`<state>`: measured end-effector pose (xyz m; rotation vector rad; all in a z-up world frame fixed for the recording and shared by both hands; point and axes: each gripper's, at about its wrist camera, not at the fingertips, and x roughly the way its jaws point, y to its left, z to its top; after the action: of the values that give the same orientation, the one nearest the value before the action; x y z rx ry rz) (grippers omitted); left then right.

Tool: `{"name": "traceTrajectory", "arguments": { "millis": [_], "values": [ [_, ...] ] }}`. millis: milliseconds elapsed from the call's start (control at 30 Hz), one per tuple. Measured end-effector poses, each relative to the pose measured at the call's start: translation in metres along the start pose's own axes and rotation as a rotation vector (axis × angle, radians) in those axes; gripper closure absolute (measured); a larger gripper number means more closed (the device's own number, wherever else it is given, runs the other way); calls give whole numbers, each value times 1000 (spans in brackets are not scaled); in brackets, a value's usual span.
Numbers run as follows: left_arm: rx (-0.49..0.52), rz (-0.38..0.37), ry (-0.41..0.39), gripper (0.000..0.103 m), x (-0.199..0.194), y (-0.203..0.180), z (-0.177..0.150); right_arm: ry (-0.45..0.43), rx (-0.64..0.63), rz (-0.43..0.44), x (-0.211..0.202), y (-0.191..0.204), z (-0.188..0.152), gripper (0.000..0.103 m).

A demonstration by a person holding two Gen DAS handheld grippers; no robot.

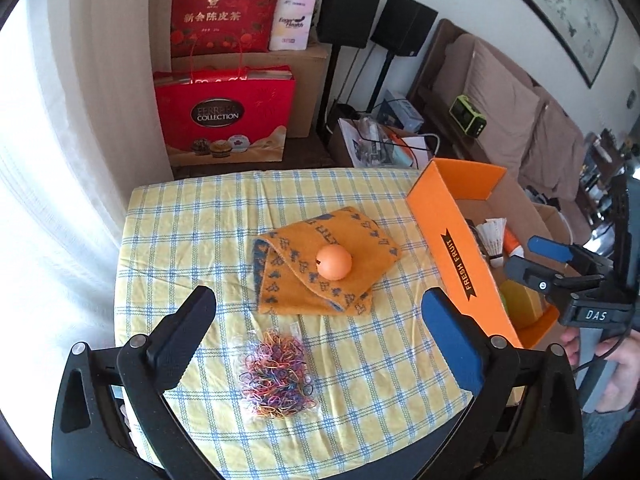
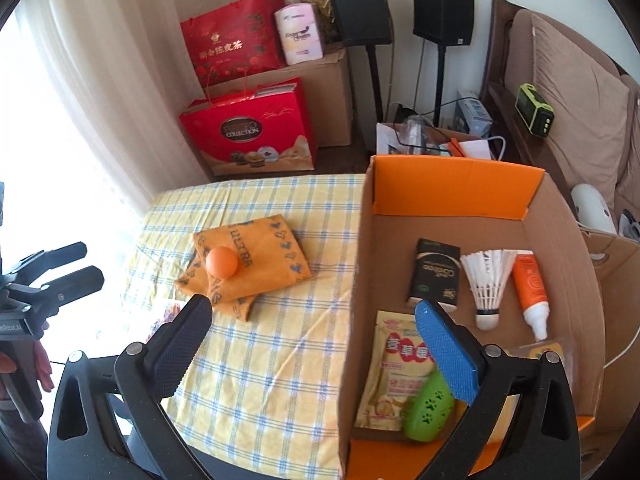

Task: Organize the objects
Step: 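Close the right gripper on the orange ball while the left moves to the rubber-band bag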

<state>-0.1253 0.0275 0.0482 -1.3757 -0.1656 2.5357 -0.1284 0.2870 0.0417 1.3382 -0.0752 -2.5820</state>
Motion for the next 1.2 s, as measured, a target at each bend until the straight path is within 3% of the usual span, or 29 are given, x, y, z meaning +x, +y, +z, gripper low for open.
{"name": "traceTrajectory", "arguments": {
  "millis": [267, 467, 767, 1000, 1133, 1200],
  "values": [
    [-47, 14, 23, 0, 18, 37, -15, 32, -63, 28, 33, 34, 11, 0],
    [-50, 70, 65, 0, 41, 56, -42, 68, -108, 54, 66, 62, 16, 1],
    [-81, 91, 140, 0, 79, 60, -81, 145, -108, 67, 126, 83, 20, 16],
    [-52, 114, 109, 0, 84, 47, -90, 167, -122, 48, 150, 93, 22, 28],
    [-26, 120, 117, 11, 90, 41, -95, 185, -140, 45, 159, 98, 20, 41],
    [-18, 120, 135, 24, 95, 40, -99, 191, -153, 39, 163, 100, 18, 56]
  ]
}}
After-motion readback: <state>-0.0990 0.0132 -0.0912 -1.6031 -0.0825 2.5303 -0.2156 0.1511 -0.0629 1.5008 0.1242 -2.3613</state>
